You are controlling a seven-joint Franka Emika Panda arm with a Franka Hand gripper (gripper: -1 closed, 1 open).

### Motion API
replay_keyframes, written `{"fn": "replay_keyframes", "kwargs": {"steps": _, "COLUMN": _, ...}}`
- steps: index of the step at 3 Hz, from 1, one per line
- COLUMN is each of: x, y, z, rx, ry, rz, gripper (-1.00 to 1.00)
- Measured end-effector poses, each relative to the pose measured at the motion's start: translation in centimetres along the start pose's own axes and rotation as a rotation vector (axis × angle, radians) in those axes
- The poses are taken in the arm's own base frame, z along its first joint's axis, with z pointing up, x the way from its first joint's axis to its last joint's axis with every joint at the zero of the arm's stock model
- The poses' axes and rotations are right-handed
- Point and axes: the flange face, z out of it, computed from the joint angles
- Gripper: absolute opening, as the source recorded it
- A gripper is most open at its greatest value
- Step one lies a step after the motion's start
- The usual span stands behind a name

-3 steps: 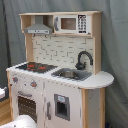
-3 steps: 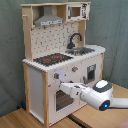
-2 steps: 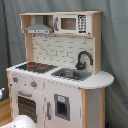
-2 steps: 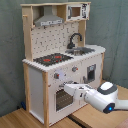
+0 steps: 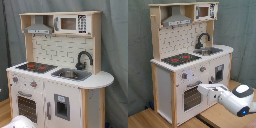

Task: Play with the kitchen

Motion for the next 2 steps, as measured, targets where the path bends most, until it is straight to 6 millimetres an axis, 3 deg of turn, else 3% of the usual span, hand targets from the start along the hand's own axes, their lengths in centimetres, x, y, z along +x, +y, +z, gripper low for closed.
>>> {"fn": "replay_keyframes", "kwargs": {"steps": 2, "x": -1.48, "y": -0.12, "z": -0.64, "rx": 0.030, "ry": -0.074, "rz": 0.202, "gripper": 1.00}}
